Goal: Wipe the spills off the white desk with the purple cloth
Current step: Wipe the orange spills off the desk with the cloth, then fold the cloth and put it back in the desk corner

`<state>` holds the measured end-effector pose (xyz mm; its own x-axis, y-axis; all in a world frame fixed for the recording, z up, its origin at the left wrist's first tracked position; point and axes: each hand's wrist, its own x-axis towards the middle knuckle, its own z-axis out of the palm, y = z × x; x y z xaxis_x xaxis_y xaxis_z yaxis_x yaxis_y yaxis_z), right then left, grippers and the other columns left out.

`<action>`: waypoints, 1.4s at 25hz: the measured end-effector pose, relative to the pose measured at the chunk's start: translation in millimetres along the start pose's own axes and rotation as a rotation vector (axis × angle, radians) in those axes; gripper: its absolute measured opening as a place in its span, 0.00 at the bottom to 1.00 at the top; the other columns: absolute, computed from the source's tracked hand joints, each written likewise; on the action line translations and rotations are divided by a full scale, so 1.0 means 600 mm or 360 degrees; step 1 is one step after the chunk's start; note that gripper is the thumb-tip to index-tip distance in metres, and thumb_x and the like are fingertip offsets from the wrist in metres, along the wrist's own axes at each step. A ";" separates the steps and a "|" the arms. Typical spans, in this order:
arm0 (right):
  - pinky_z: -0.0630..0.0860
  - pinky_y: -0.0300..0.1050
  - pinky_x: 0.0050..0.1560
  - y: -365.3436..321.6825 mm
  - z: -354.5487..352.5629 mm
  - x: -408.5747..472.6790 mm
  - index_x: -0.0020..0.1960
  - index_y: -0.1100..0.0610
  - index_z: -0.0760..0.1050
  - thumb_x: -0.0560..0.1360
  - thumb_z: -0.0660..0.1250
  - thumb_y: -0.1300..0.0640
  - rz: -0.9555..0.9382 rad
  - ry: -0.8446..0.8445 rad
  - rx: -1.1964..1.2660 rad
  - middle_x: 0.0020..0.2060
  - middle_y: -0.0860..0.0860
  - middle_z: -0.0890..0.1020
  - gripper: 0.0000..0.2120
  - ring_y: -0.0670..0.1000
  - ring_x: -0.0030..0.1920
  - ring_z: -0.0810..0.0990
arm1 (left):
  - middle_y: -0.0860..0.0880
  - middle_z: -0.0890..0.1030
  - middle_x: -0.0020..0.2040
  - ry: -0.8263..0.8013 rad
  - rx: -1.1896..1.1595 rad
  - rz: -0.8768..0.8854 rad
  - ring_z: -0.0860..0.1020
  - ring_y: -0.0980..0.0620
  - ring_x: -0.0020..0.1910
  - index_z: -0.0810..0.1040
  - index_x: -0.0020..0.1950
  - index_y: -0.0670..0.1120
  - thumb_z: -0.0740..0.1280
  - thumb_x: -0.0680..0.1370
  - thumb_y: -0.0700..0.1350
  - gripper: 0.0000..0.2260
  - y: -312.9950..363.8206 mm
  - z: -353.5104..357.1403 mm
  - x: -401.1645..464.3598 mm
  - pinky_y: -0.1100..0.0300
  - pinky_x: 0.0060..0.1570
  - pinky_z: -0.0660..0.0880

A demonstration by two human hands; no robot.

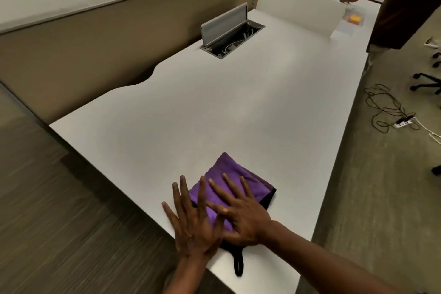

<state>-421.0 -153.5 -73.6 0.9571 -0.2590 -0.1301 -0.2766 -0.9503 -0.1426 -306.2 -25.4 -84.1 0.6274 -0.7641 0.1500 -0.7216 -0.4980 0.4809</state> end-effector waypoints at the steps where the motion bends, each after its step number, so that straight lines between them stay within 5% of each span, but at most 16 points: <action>1: 0.42 0.74 0.76 -0.008 -0.005 -0.018 0.81 0.35 0.44 0.78 0.56 0.30 0.0015 -0.0017 0.0037 0.83 0.46 0.39 0.37 0.58 0.82 0.34 | 0.42 0.47 0.85 -0.0026 -0.0016 0.0000 0.47 0.39 0.83 0.49 0.85 0.55 0.47 0.78 0.74 0.40 0.003 -0.004 0.003 0.25 0.74 0.50; 11: 0.36 0.70 0.76 -0.035 -0.044 -0.059 0.80 0.32 0.40 0.78 0.57 0.29 0.0035 -0.0231 0.0194 0.82 0.43 0.36 0.38 0.55 0.81 0.30 | 0.47 0.50 0.85 -0.0086 -0.0057 -0.0017 0.49 0.45 0.84 0.50 0.84 0.56 0.49 0.77 0.74 0.39 -0.010 -0.014 0.006 0.29 0.76 0.43; 19: 0.31 0.69 0.76 -0.002 -0.046 -0.025 0.80 0.31 0.42 0.74 0.54 0.23 -0.0041 -0.0228 0.0276 0.83 0.46 0.38 0.40 0.57 0.81 0.31 | 0.44 0.55 0.84 -0.0170 -0.0077 -0.0322 0.50 0.47 0.83 0.46 0.84 0.60 0.47 0.80 0.66 0.32 0.004 -0.020 0.015 0.44 0.80 0.40; 22: 0.50 0.63 0.81 0.022 -0.074 -0.039 0.78 0.38 0.61 0.74 0.62 0.30 0.0111 -0.0043 0.0602 0.81 0.50 0.60 0.35 0.55 0.82 0.55 | 0.45 0.56 0.84 -0.0341 -0.0079 -0.0439 0.51 0.49 0.83 0.53 0.84 0.50 0.46 0.78 0.68 0.38 0.012 -0.041 0.014 0.50 0.81 0.40; 24: 0.70 0.56 0.71 0.048 -0.083 -0.046 0.73 0.47 0.73 0.74 0.66 0.37 0.0371 0.0347 0.0628 0.68 0.54 0.77 0.31 0.58 0.70 0.73 | 0.42 0.64 0.80 -0.0311 -0.0003 -0.0558 0.60 0.45 0.80 0.64 0.80 0.43 0.55 0.81 0.66 0.36 0.018 -0.047 0.002 0.50 0.80 0.54; 27: 0.73 0.54 0.63 0.083 -0.095 -0.035 0.72 0.53 0.74 0.74 0.68 0.43 0.0727 0.0343 0.0567 0.64 0.57 0.78 0.29 0.61 0.65 0.75 | 0.42 0.78 0.61 -0.0051 0.0158 -0.0690 0.76 0.43 0.61 0.79 0.62 0.42 0.64 0.79 0.63 0.26 0.041 -0.045 -0.015 0.51 0.58 0.73; 35: 0.76 0.52 0.60 0.085 -0.104 0.068 0.64 0.51 0.79 0.75 0.70 0.42 0.0910 0.0227 0.0765 0.56 0.52 0.84 0.21 0.57 0.60 0.79 | 0.51 0.76 0.50 -0.0257 -0.0118 -0.0827 0.75 0.50 0.49 0.69 0.55 0.49 0.70 0.78 0.58 0.17 0.053 -0.074 0.019 0.57 0.45 0.70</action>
<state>-390.9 -223.5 -25.0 0.6464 -0.7392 -0.1888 -0.7088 -0.4902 -0.5073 -309.1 -31.8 -28.8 0.8386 -0.4813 -0.2551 -0.3023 -0.8008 0.5170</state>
